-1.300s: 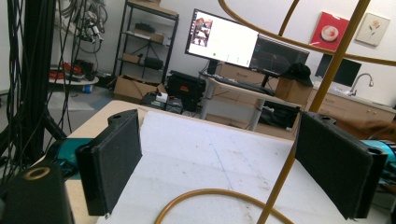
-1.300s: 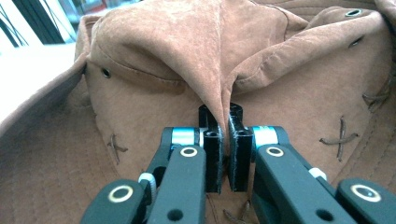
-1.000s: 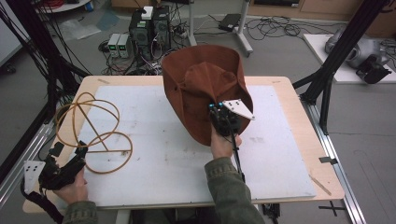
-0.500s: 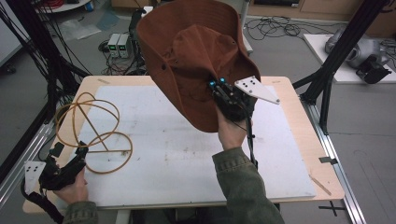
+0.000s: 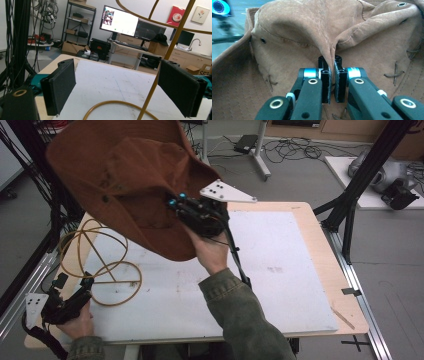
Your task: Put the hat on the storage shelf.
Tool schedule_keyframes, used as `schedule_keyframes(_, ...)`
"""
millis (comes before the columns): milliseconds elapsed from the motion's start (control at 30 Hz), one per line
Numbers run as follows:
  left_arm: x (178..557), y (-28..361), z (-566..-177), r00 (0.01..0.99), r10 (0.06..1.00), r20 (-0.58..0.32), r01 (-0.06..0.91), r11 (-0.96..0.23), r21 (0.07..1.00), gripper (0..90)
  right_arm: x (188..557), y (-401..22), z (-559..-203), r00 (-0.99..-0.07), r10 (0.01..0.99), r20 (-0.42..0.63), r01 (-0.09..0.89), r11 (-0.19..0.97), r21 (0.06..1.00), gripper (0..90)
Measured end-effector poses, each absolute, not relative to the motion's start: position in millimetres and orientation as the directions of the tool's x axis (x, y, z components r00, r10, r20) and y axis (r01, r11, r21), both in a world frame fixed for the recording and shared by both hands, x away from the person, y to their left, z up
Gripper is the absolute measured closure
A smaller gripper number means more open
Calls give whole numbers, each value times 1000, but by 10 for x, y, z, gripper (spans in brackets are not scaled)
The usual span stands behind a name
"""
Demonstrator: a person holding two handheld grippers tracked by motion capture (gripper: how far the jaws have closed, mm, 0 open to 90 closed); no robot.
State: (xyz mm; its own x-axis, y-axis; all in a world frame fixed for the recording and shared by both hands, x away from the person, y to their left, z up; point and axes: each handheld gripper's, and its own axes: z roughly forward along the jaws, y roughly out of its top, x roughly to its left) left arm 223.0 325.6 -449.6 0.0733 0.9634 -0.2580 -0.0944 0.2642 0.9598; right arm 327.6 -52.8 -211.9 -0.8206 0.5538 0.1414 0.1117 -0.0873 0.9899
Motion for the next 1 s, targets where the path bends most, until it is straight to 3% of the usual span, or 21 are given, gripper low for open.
schedule_keyframes(300,2228,3256,-4498,79,962,-263,-94,270,958,152,3324,-37,-2178,-921,366,134,137,-18,990,875)
schedule_keyframes(433,2227,3261,-4499,80,963,-257,-93,264,960,152,3373,253,-2305,-943,280,177,191,24,981,875)
schedule_keyframes(600,2229,3261,-4501,83,961,-264,-92,271,958,152,3394,466,-2414,-949,249,192,221,95,971,874)
schedule_keyframes(733,2228,3263,-4502,88,960,-264,-90,272,958,152,3425,649,-2544,-949,265,169,234,236,943,869)
schedule_keyframes(1000,2224,3264,-4502,87,961,-264,-93,272,958,152,3469,668,-2585,-946,262,188,258,264,929,810)
